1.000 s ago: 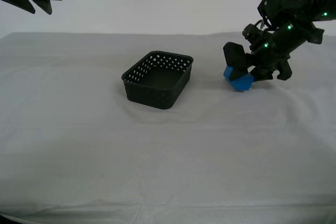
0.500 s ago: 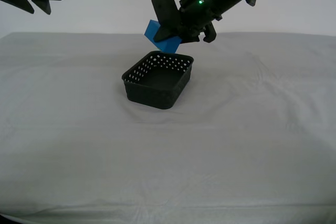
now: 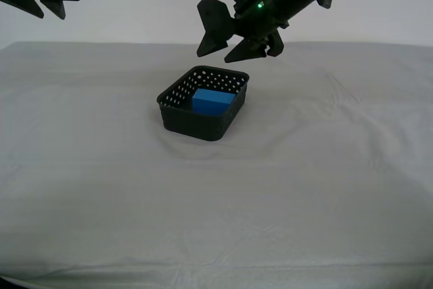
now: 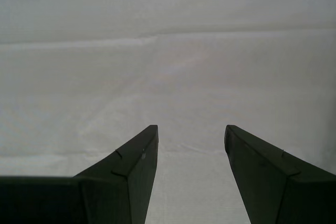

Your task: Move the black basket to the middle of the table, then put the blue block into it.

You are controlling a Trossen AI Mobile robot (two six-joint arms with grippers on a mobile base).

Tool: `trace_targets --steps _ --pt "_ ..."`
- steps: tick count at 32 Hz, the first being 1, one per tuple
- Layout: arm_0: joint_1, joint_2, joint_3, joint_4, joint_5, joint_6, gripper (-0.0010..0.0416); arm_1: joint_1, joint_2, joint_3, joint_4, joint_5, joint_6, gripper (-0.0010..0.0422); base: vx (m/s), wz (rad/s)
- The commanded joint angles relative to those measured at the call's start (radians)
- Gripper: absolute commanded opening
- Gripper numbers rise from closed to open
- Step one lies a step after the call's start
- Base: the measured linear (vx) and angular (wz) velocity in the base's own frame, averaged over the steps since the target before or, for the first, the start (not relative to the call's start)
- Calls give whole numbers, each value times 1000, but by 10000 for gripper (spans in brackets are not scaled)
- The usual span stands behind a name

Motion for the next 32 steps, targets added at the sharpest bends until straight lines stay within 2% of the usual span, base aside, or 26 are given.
trace_targets --steps 1,3,32 --pt "2 0 0 -1 0 2 376 -1 0 0 -1 2 2 171 0 0" --pt "2 0 0 -1 0 2 387 0 0 0 3 2 2 171 0 0" --pt "2 0 0 2 0 2 386 0 0 0 5 2 1 171 0 0"
